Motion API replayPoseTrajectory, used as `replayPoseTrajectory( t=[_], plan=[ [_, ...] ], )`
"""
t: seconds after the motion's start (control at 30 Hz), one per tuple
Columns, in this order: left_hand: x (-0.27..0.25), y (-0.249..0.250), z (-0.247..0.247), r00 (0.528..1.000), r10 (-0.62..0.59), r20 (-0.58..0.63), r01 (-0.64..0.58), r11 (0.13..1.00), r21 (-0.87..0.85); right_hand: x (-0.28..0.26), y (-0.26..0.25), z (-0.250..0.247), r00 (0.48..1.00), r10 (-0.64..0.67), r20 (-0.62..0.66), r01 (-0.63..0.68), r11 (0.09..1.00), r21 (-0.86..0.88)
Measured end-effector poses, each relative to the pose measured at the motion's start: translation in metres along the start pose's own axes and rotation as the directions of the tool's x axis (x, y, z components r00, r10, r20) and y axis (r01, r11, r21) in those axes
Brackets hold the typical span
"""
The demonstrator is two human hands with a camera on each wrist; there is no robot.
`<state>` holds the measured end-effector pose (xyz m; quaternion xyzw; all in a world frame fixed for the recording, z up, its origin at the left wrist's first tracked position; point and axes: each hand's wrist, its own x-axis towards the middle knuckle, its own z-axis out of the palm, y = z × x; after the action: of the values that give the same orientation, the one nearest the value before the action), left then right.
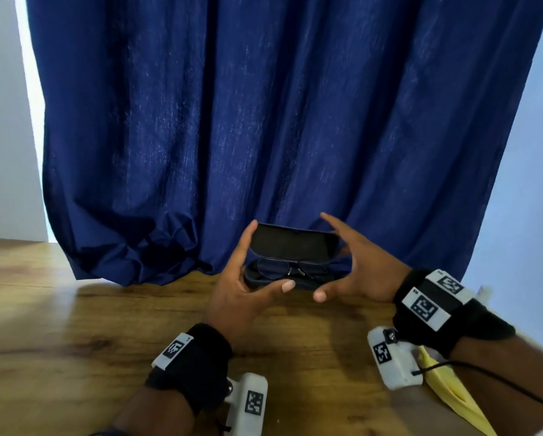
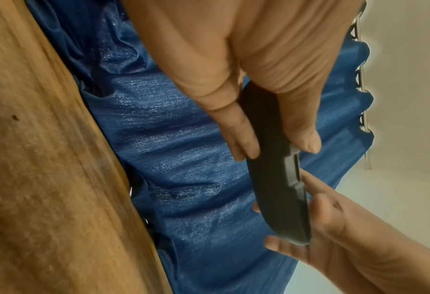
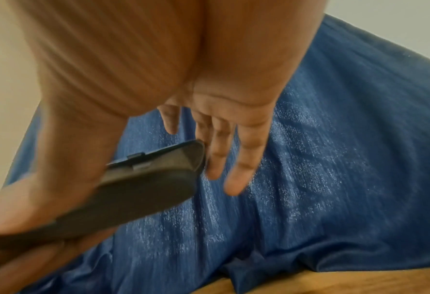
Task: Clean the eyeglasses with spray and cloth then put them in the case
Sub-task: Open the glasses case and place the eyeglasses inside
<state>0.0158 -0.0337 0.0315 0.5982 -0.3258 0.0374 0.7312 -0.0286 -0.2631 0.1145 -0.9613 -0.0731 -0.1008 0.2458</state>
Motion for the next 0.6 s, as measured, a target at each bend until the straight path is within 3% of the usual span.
replayPoseTrajectory(
  t=[0.1, 0.27, 0.5, 0.6],
  plan=[
    [0.000, -0.004, -0.001, 0.999, -0.025, -0.030, 0.025, 1.000, 0.010, -0.002, 0.008, 0.011, 0.990, -0.079, -0.116, 0.076, 0.997, -0.030],
    [0.002, -0.012, -0.005, 0.995, -0.038, -0.089, 0.046, 0.995, 0.085, -0.005, 0.005, 0.020, 0.929, -0.253, -0.269, 0.245, 0.967, -0.062],
    [0.001, -0.010, -0.006, 0.995, -0.020, -0.096, 0.030, 0.994, 0.102, -0.009, 0.004, 0.033, 0.903, -0.281, -0.325, 0.257, 0.959, -0.117],
    [0.001, -0.009, -0.007, 0.996, -0.034, -0.080, 0.043, 0.994, 0.105, -0.012, 0.004, 0.034, 0.900, -0.252, -0.355, 0.200, 0.964, -0.177]
  ],
)
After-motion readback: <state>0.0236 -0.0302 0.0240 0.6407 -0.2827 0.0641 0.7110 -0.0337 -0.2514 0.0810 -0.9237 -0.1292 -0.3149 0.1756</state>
